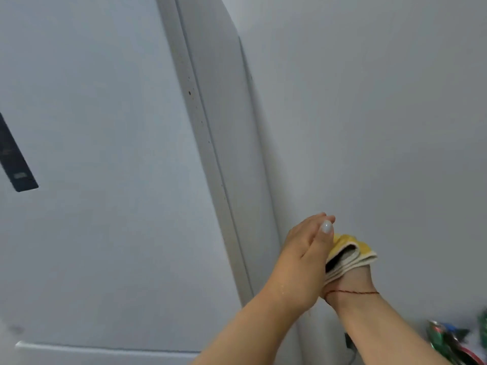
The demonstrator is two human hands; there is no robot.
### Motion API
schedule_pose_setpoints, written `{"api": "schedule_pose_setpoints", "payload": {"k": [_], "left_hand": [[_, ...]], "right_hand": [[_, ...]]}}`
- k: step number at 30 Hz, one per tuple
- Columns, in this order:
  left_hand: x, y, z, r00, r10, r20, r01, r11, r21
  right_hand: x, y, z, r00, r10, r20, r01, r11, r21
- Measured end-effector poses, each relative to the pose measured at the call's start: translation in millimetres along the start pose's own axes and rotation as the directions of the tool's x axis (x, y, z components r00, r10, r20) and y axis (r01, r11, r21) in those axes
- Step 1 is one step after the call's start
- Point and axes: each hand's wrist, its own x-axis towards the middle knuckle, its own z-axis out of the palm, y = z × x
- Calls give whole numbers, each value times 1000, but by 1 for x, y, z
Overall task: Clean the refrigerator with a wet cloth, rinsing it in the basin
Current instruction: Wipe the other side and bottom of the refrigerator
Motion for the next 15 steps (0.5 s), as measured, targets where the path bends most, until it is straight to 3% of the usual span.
{"api": "schedule_pose_setpoints", "payload": {"k": [3, 5, 6, 7, 9, 10, 11, 12, 13, 15], "left_hand": [[11, 9, -1, 986, 0, -168, 2, 1000, 15], [16, 18, 1, 953, 38, -300, -25, 998, 50], [17, 22, 0, 938, 56, -342, -41, 998, 50], [18, 25, -1, 918, 69, -389, -53, 997, 51], [19, 31, -4, 865, 80, -495, -60, 997, 57], [17, 34, -6, 836, 91, -540, -69, 996, 60], [16, 36, -7, 790, 105, -604, -74, 994, 76], [12, 39, -10, 742, 123, -659, -78, 992, 98], [8, 41, -11, 694, 148, -704, -86, 989, 123], [-3, 49, -15, 597, 201, -777, -92, 979, 183]], "right_hand": [[42, 0, -2, 991, 55, 118, -66, 993, 96], [61, 2, 6, 929, 132, 347, -165, 984, 67], [69, 2, 5, 921, 67, 384, -87, 996, 37], [80, -2, 0, 935, -12, 355, 24, 999, -28], [98, 5, -4, 914, 42, 404, -26, 999, -46], [93, 8, 0, 913, 156, 378, -127, 987, -99], [92, 17, 4, 869, 289, 403, -295, 954, -48], [91, 16, 14, 856, 281, 434, -341, 938, 65], [83, 15, 22, 908, 194, 372, -243, 966, 88], [64, 18, 36, 938, 110, 329, -128, 991, 33]]}}
